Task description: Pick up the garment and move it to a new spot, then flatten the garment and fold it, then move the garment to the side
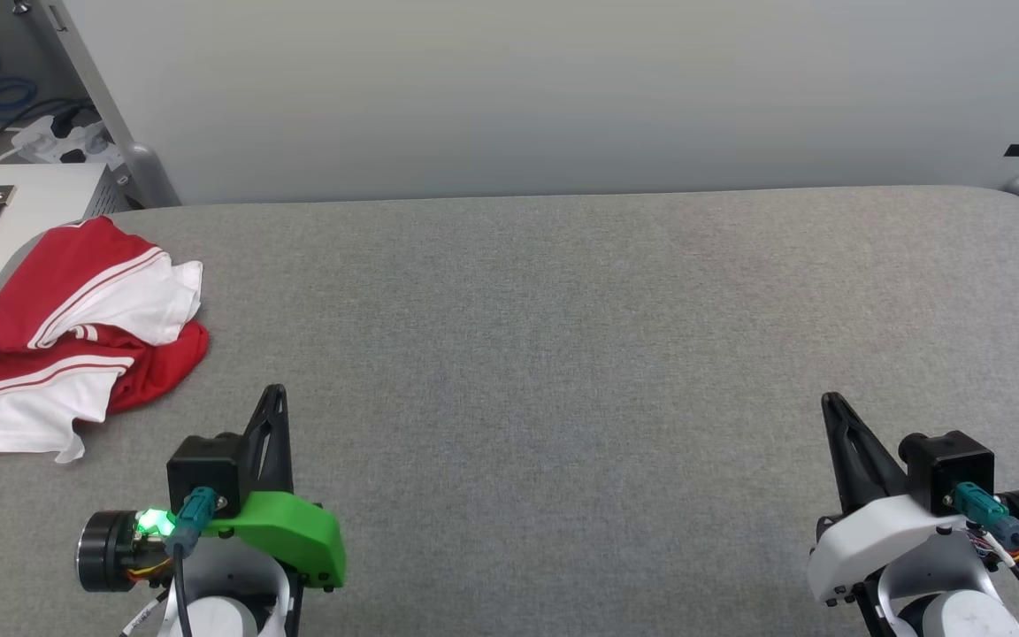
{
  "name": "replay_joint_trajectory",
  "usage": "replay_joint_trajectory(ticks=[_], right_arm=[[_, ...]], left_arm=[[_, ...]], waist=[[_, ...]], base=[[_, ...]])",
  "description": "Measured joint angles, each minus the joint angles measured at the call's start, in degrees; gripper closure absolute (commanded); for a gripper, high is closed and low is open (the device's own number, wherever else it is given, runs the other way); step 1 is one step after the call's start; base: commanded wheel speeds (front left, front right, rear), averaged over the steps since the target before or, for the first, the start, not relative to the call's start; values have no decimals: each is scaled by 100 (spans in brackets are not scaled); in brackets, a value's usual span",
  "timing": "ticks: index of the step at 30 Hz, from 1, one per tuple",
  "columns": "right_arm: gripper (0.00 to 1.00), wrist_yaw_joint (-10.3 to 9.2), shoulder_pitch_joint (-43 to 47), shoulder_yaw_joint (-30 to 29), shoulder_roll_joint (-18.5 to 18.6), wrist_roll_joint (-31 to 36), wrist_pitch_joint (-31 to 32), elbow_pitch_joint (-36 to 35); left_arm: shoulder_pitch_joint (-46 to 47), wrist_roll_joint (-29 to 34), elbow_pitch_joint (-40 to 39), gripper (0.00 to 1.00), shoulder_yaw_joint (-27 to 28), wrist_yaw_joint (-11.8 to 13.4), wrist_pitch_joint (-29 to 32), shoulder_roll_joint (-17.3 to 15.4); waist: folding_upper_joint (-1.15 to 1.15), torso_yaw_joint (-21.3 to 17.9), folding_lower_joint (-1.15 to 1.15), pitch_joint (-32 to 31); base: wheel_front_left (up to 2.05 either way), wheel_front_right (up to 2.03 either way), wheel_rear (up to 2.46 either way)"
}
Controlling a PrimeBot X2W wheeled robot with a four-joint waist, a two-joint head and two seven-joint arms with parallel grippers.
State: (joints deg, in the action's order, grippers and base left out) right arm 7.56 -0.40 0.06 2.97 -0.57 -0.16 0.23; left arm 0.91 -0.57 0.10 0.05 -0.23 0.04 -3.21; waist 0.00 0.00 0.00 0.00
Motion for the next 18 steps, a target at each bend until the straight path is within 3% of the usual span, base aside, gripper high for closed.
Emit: replay_joint_trajectory(ticks=[18], right_arm=[[100, 0, 0, 0, 0, 0, 0, 0]], left_arm=[[0, 0, 0, 100, 1, 0, 0, 0]], waist=[[0, 0, 0, 0]], base=[[0, 0, 0]])
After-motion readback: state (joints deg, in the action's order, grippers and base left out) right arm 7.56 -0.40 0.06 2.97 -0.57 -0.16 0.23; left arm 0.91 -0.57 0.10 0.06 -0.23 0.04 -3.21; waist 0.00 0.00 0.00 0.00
